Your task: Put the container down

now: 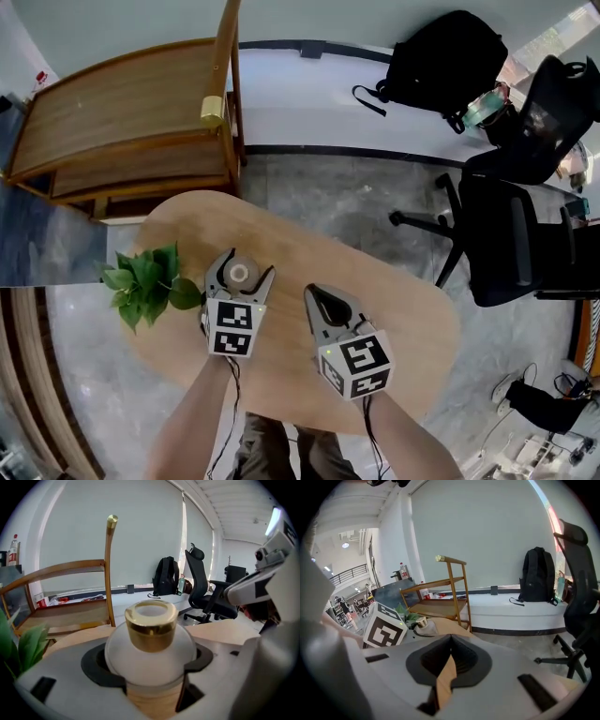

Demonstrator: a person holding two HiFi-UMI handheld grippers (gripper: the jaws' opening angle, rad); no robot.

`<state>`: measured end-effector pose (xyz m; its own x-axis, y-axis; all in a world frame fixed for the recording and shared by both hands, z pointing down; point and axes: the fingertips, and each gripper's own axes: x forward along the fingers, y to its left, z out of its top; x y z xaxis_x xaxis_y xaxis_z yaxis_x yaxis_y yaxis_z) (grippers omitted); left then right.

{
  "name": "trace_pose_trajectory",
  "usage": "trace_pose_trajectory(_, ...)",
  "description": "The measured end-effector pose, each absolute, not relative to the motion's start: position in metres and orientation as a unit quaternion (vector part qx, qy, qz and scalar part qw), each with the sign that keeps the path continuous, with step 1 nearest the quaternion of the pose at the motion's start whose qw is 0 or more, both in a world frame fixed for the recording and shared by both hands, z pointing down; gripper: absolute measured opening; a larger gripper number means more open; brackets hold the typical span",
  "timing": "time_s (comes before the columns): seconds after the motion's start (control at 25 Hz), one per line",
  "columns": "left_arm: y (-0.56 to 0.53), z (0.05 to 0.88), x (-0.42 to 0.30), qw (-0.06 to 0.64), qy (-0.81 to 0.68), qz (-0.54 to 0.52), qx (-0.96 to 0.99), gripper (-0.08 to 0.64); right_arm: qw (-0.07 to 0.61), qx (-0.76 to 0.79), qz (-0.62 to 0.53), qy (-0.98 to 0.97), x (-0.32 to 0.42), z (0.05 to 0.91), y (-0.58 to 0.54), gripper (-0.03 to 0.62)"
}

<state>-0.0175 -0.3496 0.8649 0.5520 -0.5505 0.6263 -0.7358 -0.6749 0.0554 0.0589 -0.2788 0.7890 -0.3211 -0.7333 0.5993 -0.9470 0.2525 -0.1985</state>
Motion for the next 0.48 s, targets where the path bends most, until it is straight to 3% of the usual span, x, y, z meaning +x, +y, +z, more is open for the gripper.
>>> trace_pose_trajectory(0.48, -0.327, 0.931, -0.004, 0.166, -0.339, 0.322, 0.868, 0.333, 0.21, 0.546, 0.31, -0.75, 0.058, 0.847, -0.265, -0.005)
